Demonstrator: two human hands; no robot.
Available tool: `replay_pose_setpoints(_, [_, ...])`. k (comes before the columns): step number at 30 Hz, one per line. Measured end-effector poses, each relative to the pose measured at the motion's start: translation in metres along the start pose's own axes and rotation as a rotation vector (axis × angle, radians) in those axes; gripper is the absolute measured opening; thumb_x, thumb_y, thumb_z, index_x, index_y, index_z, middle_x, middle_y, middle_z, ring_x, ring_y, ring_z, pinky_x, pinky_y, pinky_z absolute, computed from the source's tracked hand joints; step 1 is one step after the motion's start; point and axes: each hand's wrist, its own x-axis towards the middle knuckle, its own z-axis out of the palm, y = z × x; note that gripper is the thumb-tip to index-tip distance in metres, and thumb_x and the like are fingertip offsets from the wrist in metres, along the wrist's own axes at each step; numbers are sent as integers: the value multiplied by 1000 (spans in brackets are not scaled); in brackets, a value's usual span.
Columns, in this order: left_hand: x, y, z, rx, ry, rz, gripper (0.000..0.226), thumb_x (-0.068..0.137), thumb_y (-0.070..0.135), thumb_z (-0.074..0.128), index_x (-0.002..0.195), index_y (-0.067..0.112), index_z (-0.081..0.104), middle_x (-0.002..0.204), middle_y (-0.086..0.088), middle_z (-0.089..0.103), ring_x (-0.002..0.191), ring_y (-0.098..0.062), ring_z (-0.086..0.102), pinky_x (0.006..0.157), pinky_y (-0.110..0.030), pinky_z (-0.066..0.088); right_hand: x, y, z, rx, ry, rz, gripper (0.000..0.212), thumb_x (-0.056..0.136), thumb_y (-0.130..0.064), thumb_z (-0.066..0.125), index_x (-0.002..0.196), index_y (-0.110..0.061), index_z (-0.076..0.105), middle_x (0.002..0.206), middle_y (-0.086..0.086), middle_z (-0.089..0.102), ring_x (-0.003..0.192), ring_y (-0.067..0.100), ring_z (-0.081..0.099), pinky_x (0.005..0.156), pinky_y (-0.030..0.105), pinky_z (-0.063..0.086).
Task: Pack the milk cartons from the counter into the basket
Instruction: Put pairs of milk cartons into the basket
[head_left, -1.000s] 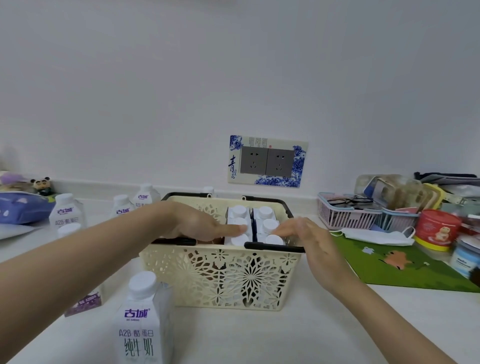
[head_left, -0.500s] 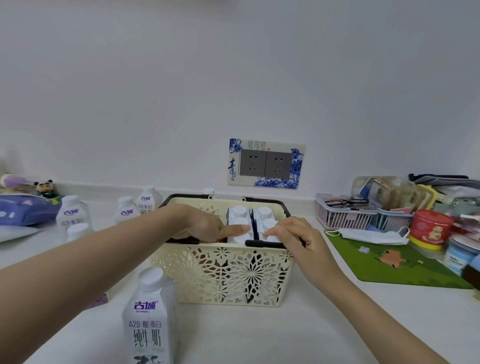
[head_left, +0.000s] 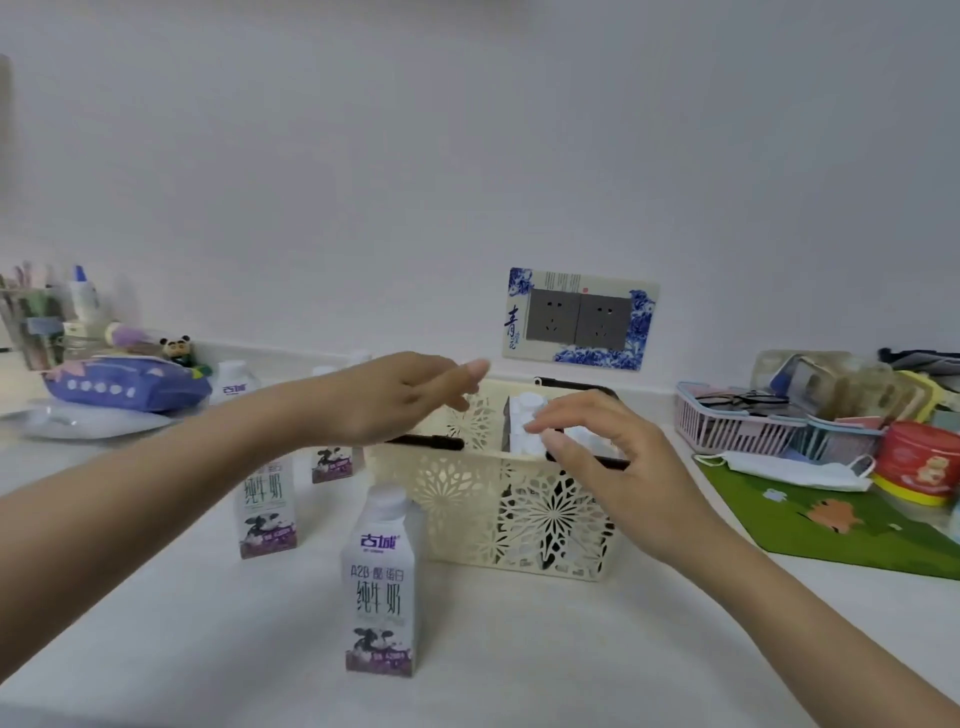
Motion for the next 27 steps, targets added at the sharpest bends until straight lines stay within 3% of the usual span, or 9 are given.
replay_pose_setpoints(5, [-56, -46, -16, 1, 162, 5, 70, 80, 76, 27, 120, 28, 60, 119, 14, 64, 111, -2, 58, 101, -24, 43, 4, -32, 50, 84, -297, 74, 22, 85, -35, 65, 106, -33, 65, 106, -19, 64, 101, -6, 58, 84, 9, 44])
replay_pose_setpoints(8, [-77, -72, -23, 78, 245, -62, 85, 62, 90, 26, 123, 37, 53, 120, 29, 52, 102, 7, 52, 86, -9, 40, 7, -37, 74, 6, -446, 96, 42, 78, -46, 69, 118, -42, 56, 113, -28, 57, 99, -12, 55, 81, 15, 49])
replay_pose_setpoints(10, [-84, -92, -29, 110, 265, -122, 101, 50, 97, 24, 128, 37, 49, 124, 23, 51, 105, 0, 49, 79, -9, 39, 8, -39, 82, -45, -497, 90, 48, 76, -48, 71, 119, -50, 51, 112, -39, 49, 87, -17, 53, 76, 12, 45])
replay_pose_setpoints(12, [-84, -113, -30, 123, 262, -194, 100, 56, 90, 31, 133, 29, 47, 135, 9, 52, 113, -8, 49, 85, -20, 41, 10, -39, 86, -68, -506, 75, 51, 75, -45, 73, 120, -51, 51, 115, -41, 46, 86, -12, 54, 77, 13, 42])
replay_pose_setpoints(15, [-79, -137, -26, -7, 240, -235, 94, 58, 82, 52, 133, 26, 48, 134, 3, 53, 116, -13, 52, 82, -21, 48, 13, -36, 90, -47, -509, 93, 53, 72, -42, 77, 120, -47, 54, 121, -29, 54, 101, 3, 59, 87, 25, 50])
replay_pose_setpoints(18, [-70, -149, -23, -48, 332, -199, 63, 80, 43, 66, 135, 22, 46, 130, 6, 51, 113, -15, 54, 88, -36, 55, 14, -34, 91, -18, -497, 125, 51, 71, -38, 79, 117, -45, 57, 118, -21, 59, 104, 8, 61, 93, 31, 51])
replay_pose_setpoints(23, [-59, -169, -22, -7, 271, -205, 46, 75, 39, 75, 114, 38, 51, 107, 12, 57, 101, -16, 59, 86, -42, 56, 14, -37, 94, -32, -496, 138, 55, 70, -31, 82, 117, -41, 55, 103, -23, 61, 89, -4, 61, 76, 14, 48])
replay_pose_setpoints(27, [-57, -172, -15, -142, 209, -166, 39, 78, 24, 75, 105, 33, 48, 103, -10, 64, 92, -28, 64, 78, -37, 57, 14, -37, 95, -55, -492, 119, 53, 70, -29, 83, 114, -34, 55, 97, -14, 65, 86, 2, 63, 71, 11, 49])
